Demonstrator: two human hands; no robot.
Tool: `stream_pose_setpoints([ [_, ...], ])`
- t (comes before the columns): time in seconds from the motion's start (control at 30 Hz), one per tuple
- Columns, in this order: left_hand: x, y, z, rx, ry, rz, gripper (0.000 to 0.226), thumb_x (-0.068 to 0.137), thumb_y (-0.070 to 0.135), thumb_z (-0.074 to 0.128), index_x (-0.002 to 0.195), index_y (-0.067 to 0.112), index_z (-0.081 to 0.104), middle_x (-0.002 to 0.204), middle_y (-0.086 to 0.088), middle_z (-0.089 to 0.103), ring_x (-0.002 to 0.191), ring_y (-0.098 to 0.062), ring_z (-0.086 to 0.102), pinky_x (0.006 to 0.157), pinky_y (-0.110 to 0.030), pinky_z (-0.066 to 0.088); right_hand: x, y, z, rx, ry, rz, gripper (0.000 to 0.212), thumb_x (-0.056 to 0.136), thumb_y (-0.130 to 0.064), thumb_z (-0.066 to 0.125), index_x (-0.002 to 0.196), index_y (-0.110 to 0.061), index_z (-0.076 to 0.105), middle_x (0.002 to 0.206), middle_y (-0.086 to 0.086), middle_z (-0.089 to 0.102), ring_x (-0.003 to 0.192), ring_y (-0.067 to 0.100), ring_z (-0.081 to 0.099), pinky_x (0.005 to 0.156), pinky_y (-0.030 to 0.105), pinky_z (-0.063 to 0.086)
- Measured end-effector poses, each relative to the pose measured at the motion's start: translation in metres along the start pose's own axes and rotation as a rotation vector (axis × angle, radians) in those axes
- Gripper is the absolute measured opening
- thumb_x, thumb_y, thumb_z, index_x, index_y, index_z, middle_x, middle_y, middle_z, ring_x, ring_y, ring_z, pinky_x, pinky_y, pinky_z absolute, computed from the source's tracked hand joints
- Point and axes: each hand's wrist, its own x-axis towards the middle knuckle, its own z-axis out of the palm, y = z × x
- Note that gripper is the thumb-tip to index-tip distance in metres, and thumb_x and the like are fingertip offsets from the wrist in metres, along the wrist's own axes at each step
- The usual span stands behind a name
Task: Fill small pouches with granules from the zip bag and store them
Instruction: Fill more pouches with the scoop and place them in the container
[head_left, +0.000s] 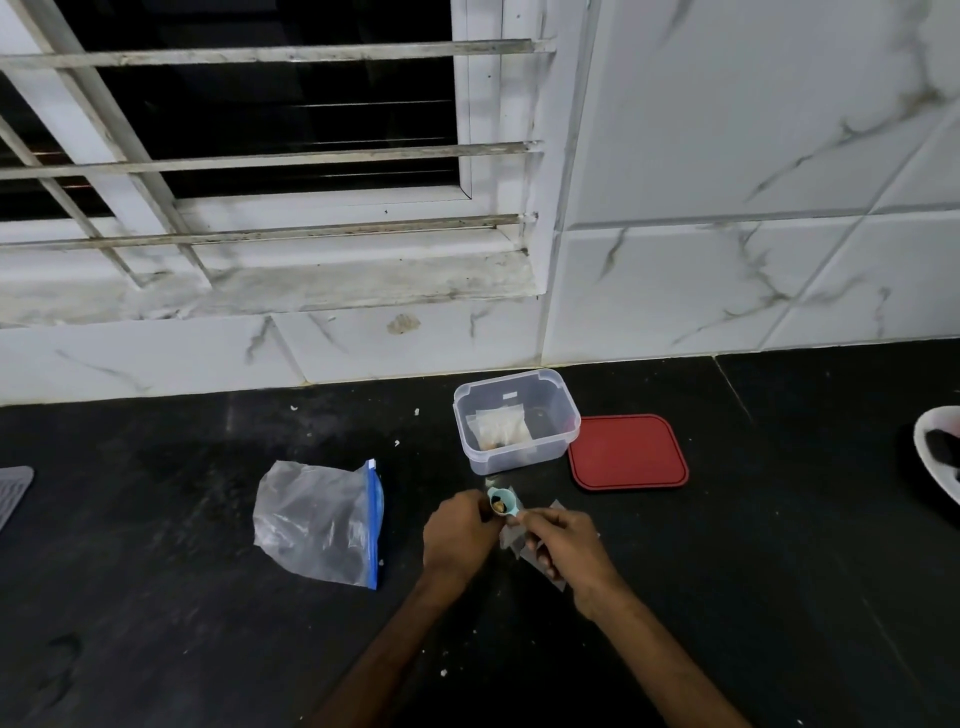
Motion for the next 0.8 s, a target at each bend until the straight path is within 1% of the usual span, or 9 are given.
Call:
stream_pose_setpoints([
  [0.17, -0.001, 0.000, 0.001, -0.045, -0.032, -0.047, 0.025, 0.092, 0.031, 0.063, 0.069, 0.030, 0.054, 0.065, 0.012, 0.053, 0.059, 0.003, 0.052, 0.047, -0.012, 0.031, 0.002, 0.006, -0.001, -0.025, 0.024, 0.008, 0.019, 0.092, -0.022, 0.061, 0.086, -0.014, 0.077, 0.057, -0.002, 0.053, 0.045, 0.003, 0.041, 0.045, 0.018, 0.031],
  [0.27, -0.002, -0.006, 0.003, -0.065, -0.046, -0.048, 0.016, 0.092, 0.027, 0.063, 0.076, 0.029, 0.062, 0.077, 0.011, 0.061, 0.066, 0.002, 0.056, 0.051, -0.012, 0.035, 0.004, 0.007, -0.001, -0.127, 0.066, -0.069, 0.016, 0.092, -0.018, 0.061, 0.090, -0.016, 0.077, 0.056, -0.013, 0.059, 0.047, -0.003, 0.052, 0.048, 0.011, 0.037],
  [0.33, -0.003, -0.010, 0.003, -0.113, -0.038, -0.062, 0.007, 0.092, 0.024, 0.063, 0.087, 0.027, 0.066, 0.089, 0.011, 0.065, 0.077, 0.000, 0.060, 0.059, -0.012, 0.041, 0.006, 0.009, -0.003, -0.255, 0.093, -0.134, 0.014, 0.091, -0.019, 0.062, 0.095, -0.018, 0.076, 0.068, -0.018, 0.065, 0.064, -0.007, 0.060, 0.061, 0.010, 0.046],
  [0.4, -0.003, -0.013, 0.002, -0.171, -0.026, -0.087, 0.004, 0.091, 0.023, 0.065, 0.090, 0.025, 0.067, 0.092, 0.009, 0.067, 0.083, -0.002, 0.063, 0.067, -0.014, 0.047, 0.009, 0.012, -0.004, -0.421, 0.091, -0.185, 0.015, 0.091, -0.023, 0.062, 0.099, -0.021, 0.075, 0.080, -0.020, 0.067, 0.079, -0.006, 0.062, 0.078, 0.018, 0.052],
  [0.43, -0.003, -0.015, 0.002, -0.194, -0.029, -0.097, 0.002, 0.091, 0.023, 0.065, 0.090, 0.024, 0.067, 0.092, 0.008, 0.067, 0.083, -0.003, 0.063, 0.069, -0.016, 0.049, 0.010, 0.013, -0.005, -0.497, 0.082, -0.205, 0.015, 0.091, -0.025, 0.062, 0.099, -0.023, 0.075, 0.082, -0.021, 0.066, 0.082, -0.006, 0.062, 0.082, 0.022, 0.053],
  [0.53, -0.005, -0.016, 0.002, -0.222, -0.043, -0.114, 0.002, 0.091, 0.022, 0.066, 0.089, 0.024, 0.066, 0.092, 0.008, 0.067, 0.083, -0.002, 0.064, 0.067, -0.015, 0.048, 0.013, 0.014, -0.005, -0.682, 0.088, -0.239, 0.015, 0.090, -0.031, 0.060, 0.092, -0.028, 0.075, 0.080, -0.021, 0.068, 0.080, -0.005, 0.063, 0.081, 0.028, 0.055],
  [0.63, -0.005, -0.017, 0.003, -0.247, -0.033, -0.137, 0.002, 0.090, 0.024, 0.067, 0.088, 0.024, 0.067, 0.090, 0.007, 0.068, 0.081, -0.003, 0.064, 0.066, -0.014, 0.047, 0.016, 0.012, -0.003, -0.811, 0.130, -0.269, 0.019, 0.087, -0.034, 0.057, 0.084, -0.025, 0.074, 0.081, -0.013, 0.072, 0.075, -0.002, 0.064, 0.076, 0.033, 0.056],
  [0.73, -0.004, -0.013, 0.003, -0.272, -0.037, -0.148, 0.002, 0.089, 0.023, 0.068, 0.087, 0.022, 0.069, 0.089, 0.007, 0.068, 0.078, -0.001, 0.064, 0.060, -0.012, 0.044, 0.017, 0.008, 0.002, -1.025, 0.151, -0.369, 0.021, 0.091, -0.035, 0.054, 0.087, -0.024, 0.071, 0.083, -0.009, 0.070, 0.075, 0.002, 0.063, 0.075, 0.030, 0.055],
  [0.8, -0.002, -0.011, 0.003, -0.311, -0.034, -0.151, 0.003, 0.088, 0.023, 0.069, 0.087, 0.021, 0.071, 0.089, 0.006, 0.070, 0.079, -0.002, 0.065, 0.061, -0.012, 0.044, 0.016, 0.006, 0.008, -1.221, 0.099, -0.421, 0.017, 0.095, -0.030, 0.052, 0.097, -0.024, 0.068, 0.093, -0.006, 0.068, 0.083, 0.009, 0.063, 0.077, 0.028, 0.053],
])
